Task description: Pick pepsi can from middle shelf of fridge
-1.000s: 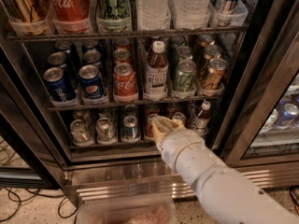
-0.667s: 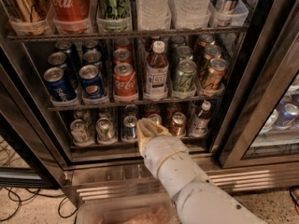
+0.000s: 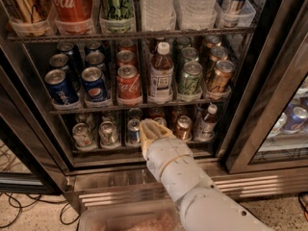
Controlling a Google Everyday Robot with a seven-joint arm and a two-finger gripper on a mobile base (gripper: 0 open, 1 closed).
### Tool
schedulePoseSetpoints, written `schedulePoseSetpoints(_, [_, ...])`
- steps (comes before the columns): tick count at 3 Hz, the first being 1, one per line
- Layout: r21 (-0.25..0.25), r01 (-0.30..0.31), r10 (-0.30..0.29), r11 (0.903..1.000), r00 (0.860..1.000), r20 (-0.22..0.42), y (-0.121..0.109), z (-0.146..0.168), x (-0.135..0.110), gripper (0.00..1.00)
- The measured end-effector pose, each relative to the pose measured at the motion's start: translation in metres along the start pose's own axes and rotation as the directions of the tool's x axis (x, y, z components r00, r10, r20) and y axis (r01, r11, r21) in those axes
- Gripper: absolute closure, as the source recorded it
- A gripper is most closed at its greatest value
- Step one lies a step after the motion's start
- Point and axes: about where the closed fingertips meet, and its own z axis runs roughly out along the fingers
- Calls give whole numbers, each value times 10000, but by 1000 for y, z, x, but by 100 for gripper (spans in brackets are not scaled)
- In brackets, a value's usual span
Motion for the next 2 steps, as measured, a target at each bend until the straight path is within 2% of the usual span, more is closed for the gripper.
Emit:
schedulePoseSetpoints(1, [-120,414,-412,9991,9989,204,16,15,6,100])
schedulePoseSetpoints(2, [-373,998,-969,9943,9927,721,43,43,19,100])
